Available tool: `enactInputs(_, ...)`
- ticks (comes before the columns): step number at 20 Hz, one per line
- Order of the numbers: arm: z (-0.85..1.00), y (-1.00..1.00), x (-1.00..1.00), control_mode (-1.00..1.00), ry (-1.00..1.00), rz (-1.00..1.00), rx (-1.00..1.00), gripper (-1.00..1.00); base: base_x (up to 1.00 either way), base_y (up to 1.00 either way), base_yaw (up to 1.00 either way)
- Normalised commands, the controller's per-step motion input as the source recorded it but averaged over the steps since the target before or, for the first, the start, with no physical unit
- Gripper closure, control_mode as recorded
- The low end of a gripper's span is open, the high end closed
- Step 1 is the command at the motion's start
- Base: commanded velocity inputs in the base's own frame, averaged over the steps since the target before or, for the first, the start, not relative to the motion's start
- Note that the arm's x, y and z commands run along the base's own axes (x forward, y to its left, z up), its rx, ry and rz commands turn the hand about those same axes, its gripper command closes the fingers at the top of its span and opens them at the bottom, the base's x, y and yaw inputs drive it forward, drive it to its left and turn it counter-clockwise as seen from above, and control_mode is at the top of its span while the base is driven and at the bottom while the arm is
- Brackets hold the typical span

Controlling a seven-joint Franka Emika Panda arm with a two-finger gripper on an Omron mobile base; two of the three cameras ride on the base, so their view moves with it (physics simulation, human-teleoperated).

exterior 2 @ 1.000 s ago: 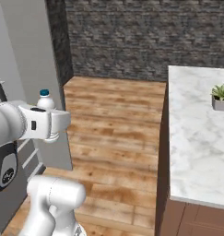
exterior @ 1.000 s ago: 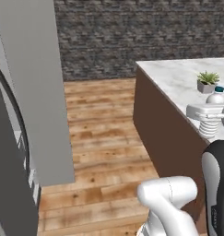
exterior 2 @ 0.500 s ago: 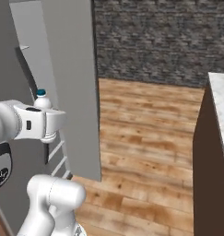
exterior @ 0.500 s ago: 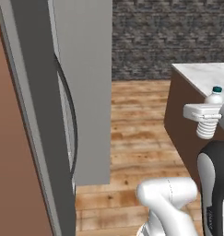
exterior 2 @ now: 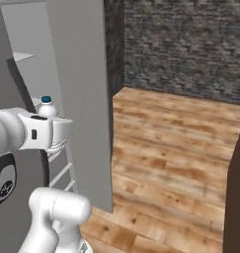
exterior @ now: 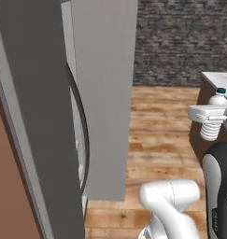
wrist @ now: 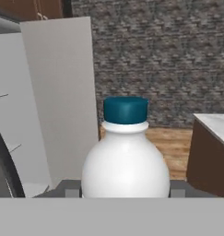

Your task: Take the bottled waters from the counter and place them in the freezer to freeze. Close the freezer door after placing the bottles.

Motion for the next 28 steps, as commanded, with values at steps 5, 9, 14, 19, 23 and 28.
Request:
enactInputs(5, 0.00, 0.00, 0.00, 1.00, 0.00, 0.00, 0.00, 1.00, 0.26, 0.00, 0.46)
enactInputs(9, 0.00, 0.00, 0.00, 1.00, 0.00, 0.00, 0.00, 1.00, 0.16, -0.13, 0.55)
enactInputs(14, 0.00, 0.00, 0.00, 1.00, 0.00, 0.00, 0.00, 1.00, 0.00, -0.41, 0.60)
enactInputs(19, 0.00, 0.00, 0.00, 1.00, 0.00, 0.00, 0.00, 1.00, 0.01, -0.40, 0.64)
enactInputs(23, 0.00, 0.00, 0.00, 1.00, 0.00, 0.00, 0.00, 1.00, 0.02, -0.28, 0.62)
enactInputs(28, 0.00, 0.00, 0.00, 1.00, 0.00, 0.00, 0.00, 1.00, -0.04, -0.32, 0.56)
